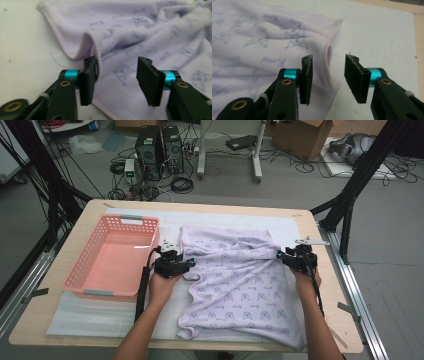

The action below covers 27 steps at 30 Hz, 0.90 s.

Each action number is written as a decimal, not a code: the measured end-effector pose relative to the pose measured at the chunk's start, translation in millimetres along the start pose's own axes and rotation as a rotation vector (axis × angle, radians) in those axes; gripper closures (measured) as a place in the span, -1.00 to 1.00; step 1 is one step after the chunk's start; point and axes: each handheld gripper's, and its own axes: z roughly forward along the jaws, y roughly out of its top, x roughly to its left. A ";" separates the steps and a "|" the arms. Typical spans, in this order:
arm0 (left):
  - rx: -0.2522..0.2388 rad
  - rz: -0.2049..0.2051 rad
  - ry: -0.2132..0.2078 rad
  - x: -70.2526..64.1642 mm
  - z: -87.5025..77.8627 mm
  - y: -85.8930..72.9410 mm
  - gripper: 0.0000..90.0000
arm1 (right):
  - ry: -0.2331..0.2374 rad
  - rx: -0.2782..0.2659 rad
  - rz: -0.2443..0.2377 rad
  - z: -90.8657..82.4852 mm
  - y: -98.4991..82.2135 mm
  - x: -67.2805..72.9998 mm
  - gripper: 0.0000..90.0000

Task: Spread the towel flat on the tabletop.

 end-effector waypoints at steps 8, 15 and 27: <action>0.081 0.073 0.012 -18.4 -0.3 -14.4 -0.22 | 0.086 -0.037 -0.066 -47.3 -15.8 17.3 0.25; 0.082 0.251 0.048 -33.5 2.9 -19.5 0.52 | 0.140 -0.055 -0.096 -64.4 -32.0 31.6 0.25; 0.002 0.104 0.299 11.2 -1.1 4.0 0.96 | 0.131 -0.042 -0.068 -56.6 -41.3 25.1 0.26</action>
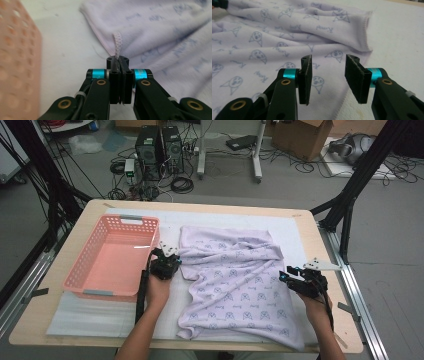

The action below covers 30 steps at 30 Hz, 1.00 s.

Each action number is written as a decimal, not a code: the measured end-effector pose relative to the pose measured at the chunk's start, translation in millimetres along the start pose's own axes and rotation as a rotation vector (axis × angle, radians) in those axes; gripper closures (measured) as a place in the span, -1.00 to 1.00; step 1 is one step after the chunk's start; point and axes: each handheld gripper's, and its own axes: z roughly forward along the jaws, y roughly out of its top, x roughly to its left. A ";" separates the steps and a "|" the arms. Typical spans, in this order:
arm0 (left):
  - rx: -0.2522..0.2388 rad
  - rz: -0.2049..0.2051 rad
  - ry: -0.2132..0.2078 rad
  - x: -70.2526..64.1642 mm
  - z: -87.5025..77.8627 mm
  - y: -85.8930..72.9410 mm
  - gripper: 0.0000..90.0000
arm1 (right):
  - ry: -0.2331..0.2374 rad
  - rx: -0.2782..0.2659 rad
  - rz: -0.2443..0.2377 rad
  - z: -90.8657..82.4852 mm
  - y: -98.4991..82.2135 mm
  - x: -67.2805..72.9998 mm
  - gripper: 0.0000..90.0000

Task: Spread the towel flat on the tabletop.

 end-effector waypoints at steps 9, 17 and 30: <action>0.017 -0.098 -0.075 0.7 6.9 2.0 0.17 | -0.012 0.015 0.026 -2.1 -5.1 -5.6 0.26; -0.064 -0.152 -0.248 -14.6 -37.0 -10.9 -0.08 | -0.004 0.010 0.025 -1.9 -3.7 -3.7 0.25; 0.060 -0.009 -0.276 -50.0 -23.8 -22.3 0.82 | -0.001 0.000 0.018 -6.9 -2.9 -3.1 0.25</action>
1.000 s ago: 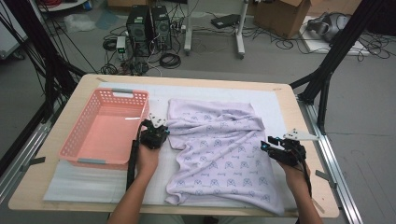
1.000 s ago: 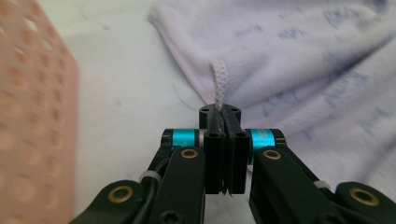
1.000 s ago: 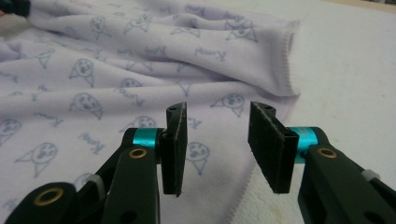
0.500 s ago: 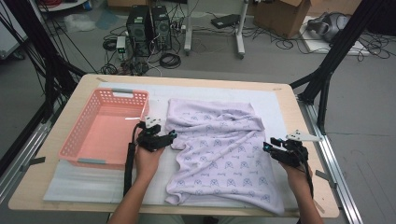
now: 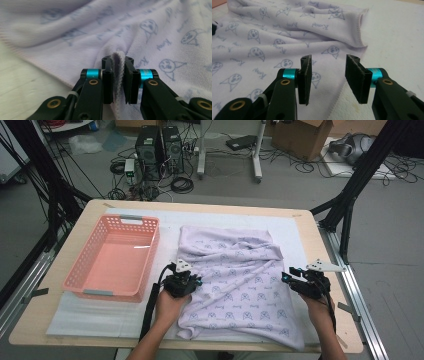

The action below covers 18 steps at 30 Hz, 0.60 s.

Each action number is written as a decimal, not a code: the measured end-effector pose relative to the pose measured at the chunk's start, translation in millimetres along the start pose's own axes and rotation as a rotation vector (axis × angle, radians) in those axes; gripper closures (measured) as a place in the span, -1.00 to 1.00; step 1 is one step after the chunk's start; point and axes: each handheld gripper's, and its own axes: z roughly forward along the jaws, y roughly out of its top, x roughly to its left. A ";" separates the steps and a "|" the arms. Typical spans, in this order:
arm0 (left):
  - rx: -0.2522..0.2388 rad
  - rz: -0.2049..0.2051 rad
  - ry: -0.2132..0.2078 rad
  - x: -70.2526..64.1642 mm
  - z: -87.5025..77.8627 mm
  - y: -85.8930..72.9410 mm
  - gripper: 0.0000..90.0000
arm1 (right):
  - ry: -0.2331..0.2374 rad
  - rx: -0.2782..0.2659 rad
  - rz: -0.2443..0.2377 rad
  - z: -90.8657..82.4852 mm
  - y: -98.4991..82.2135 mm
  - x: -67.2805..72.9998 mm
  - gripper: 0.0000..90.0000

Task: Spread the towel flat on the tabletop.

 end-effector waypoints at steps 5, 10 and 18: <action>-0.076 -0.110 0.090 30.3 -3.6 4.5 0.85 | 0.006 0.020 0.011 1.6 -2.9 -1.6 0.25; -0.103 -0.138 0.128 42.7 4.2 10.9 0.84 | 0.059 0.123 -0.005 19.7 -10.5 3.4 0.18; -0.132 -0.184 0.120 51.4 14.5 13.2 0.85 | -0.004 0.159 -0.158 36.5 -7.7 15.2 0.94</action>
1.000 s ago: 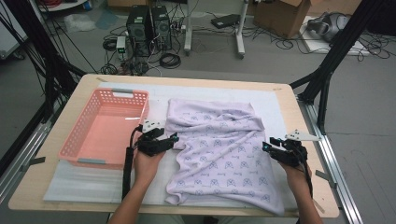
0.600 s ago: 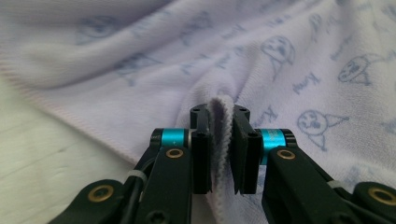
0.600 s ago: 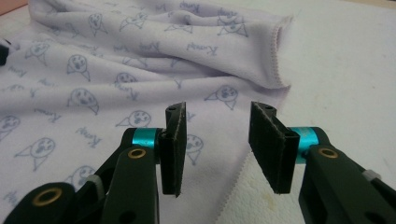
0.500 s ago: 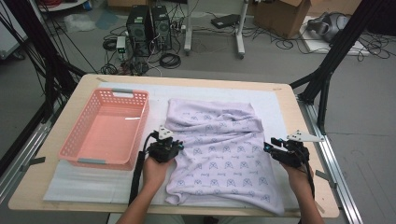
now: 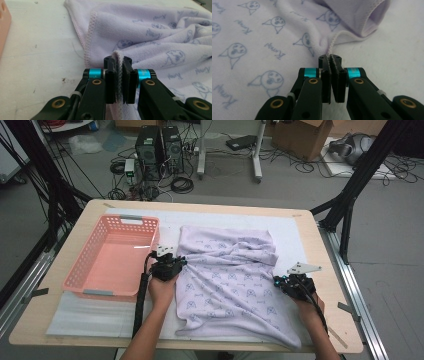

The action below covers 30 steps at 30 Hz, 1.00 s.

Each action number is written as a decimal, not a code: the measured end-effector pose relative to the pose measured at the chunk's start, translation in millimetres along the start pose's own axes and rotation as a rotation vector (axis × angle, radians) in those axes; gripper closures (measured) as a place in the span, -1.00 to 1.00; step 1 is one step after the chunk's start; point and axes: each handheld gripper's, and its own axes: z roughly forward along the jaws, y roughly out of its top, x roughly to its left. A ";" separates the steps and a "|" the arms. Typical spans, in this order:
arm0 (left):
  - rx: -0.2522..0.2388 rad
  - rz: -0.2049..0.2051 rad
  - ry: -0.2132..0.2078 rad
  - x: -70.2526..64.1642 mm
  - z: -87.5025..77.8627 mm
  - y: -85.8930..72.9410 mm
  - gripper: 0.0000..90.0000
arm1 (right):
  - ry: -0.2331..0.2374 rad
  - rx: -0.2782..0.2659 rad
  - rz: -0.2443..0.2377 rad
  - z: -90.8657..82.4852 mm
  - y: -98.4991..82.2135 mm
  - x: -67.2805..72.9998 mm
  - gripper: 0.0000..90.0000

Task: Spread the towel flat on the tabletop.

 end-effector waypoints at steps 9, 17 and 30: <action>-0.070 0.030 0.027 7.1 23.2 16.7 0.87 | -0.160 -0.061 0.082 16.0 11.8 -36.0 0.94; -0.042 0.049 -0.088 -1.9 11.0 13.2 0.08 | -0.137 -0.090 0.151 13.2 13.1 -39.1 0.48; 0.024 0.190 -0.204 -26.4 -32.9 -19.5 -0.33 | -0.045 -0.160 0.156 -36.9 -0.7 -9.9 -0.04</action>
